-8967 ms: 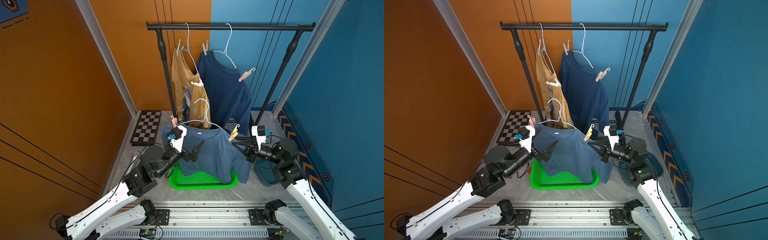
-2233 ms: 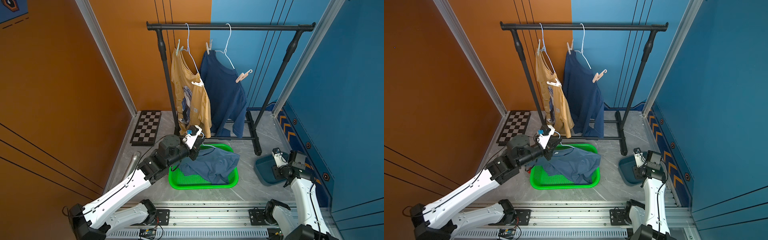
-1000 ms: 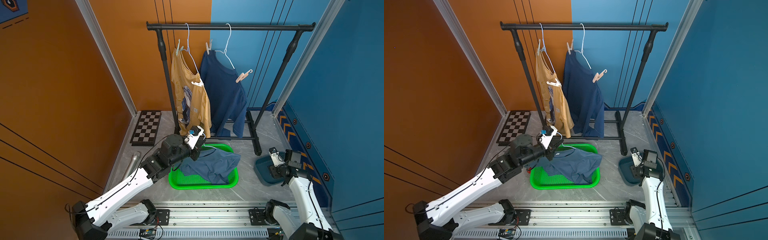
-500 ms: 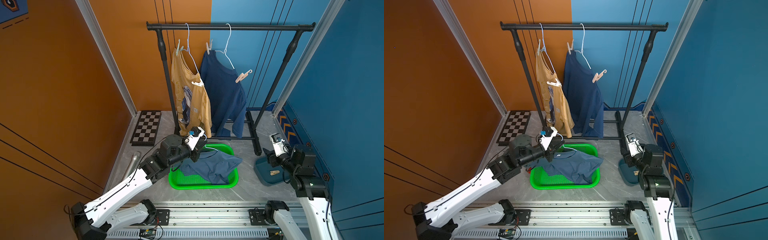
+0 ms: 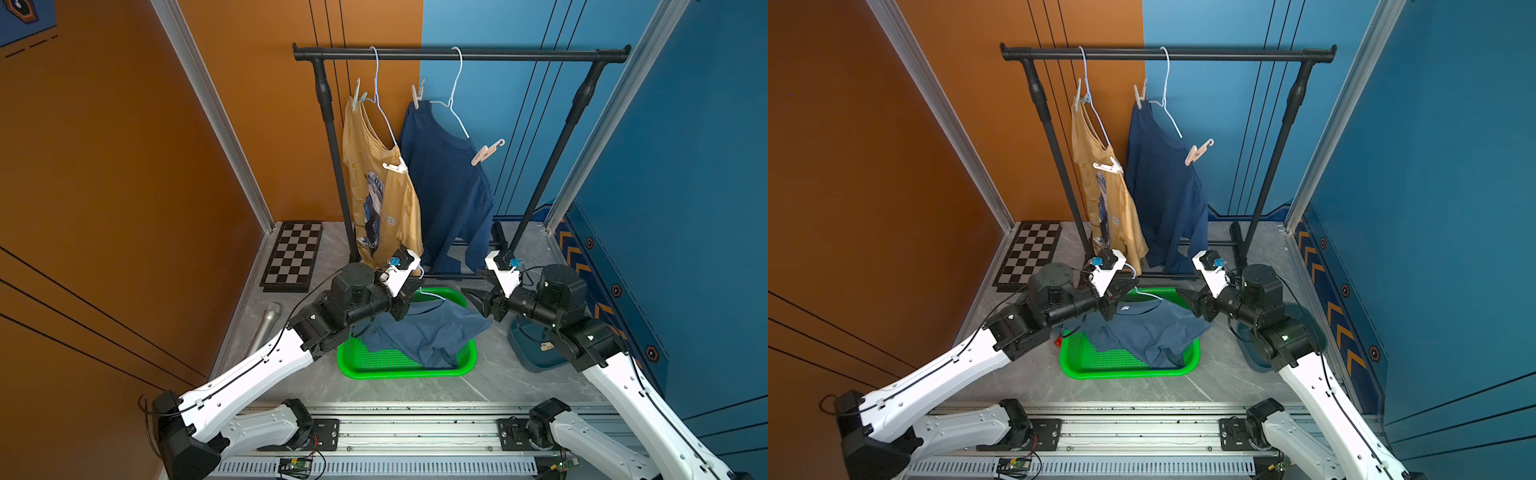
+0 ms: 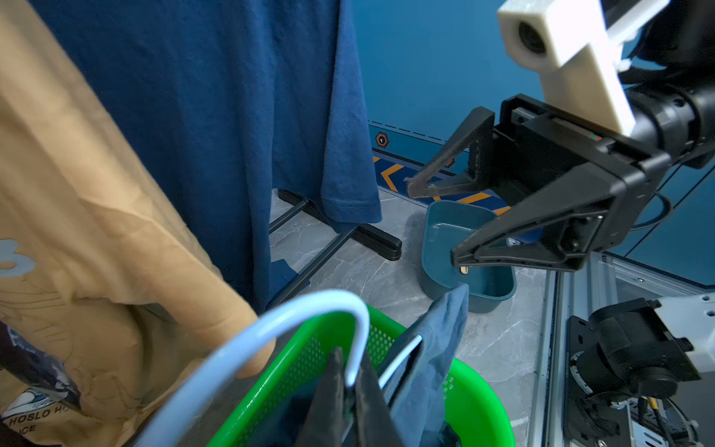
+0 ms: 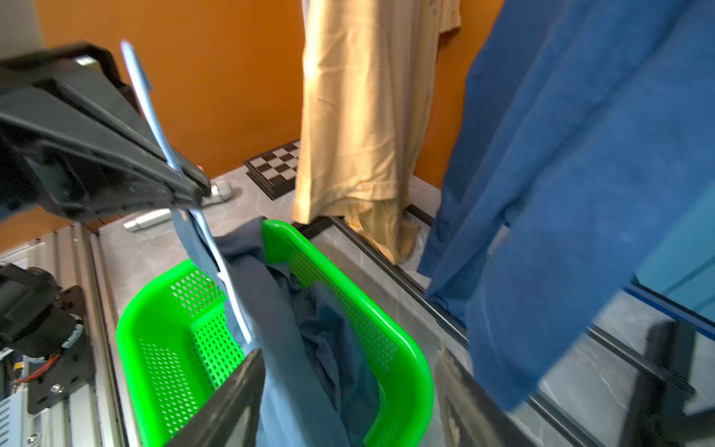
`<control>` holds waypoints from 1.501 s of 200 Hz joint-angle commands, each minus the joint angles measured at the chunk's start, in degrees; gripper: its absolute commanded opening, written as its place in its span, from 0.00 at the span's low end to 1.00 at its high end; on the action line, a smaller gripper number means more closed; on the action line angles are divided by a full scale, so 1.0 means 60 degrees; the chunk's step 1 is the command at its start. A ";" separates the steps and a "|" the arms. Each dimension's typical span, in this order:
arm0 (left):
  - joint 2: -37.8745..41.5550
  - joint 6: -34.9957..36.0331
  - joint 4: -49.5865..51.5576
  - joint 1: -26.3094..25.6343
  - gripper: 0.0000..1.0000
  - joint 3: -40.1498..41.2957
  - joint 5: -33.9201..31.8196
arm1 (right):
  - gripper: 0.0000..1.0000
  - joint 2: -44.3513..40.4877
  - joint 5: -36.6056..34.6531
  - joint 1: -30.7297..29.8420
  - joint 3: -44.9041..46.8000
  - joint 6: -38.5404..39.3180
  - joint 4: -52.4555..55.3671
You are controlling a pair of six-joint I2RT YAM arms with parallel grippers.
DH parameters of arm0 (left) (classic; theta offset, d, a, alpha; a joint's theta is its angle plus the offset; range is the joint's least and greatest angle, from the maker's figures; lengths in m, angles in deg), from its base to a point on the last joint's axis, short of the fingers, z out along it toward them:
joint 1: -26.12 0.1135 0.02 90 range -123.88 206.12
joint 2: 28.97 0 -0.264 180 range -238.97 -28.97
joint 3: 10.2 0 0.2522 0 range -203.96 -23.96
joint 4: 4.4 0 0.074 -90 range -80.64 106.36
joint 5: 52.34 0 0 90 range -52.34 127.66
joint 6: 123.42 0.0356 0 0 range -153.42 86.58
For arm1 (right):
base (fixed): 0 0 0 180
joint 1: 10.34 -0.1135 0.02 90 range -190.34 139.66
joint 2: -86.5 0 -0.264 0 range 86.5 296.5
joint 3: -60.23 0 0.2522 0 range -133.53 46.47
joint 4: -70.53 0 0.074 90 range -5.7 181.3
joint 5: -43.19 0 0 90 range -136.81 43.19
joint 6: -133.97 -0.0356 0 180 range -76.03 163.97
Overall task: Remove the clothespins securing t-shirts to the hanger
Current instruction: Adjust the hanger.
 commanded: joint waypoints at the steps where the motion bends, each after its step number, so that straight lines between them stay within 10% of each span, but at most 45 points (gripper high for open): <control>1: -0.0183 0.0310 -0.0153 -0.0267 0.00 -0.0594 0.0072 | 0.69 0.0408 0.1255 -0.0419 0.0127 -0.1017 -0.1996; 87: -0.0798 0.0258 -0.0388 -0.0353 0.00 -0.0936 -0.0094 | 0.68 0.2131 0.3375 -0.0624 0.0033 -0.1721 -0.3513; 300: -0.0686 -0.0037 -0.0506 0.0058 0.00 -0.0880 0.0263 | 0.47 0.3220 0.2988 -0.1194 -0.0332 -0.1068 -0.3528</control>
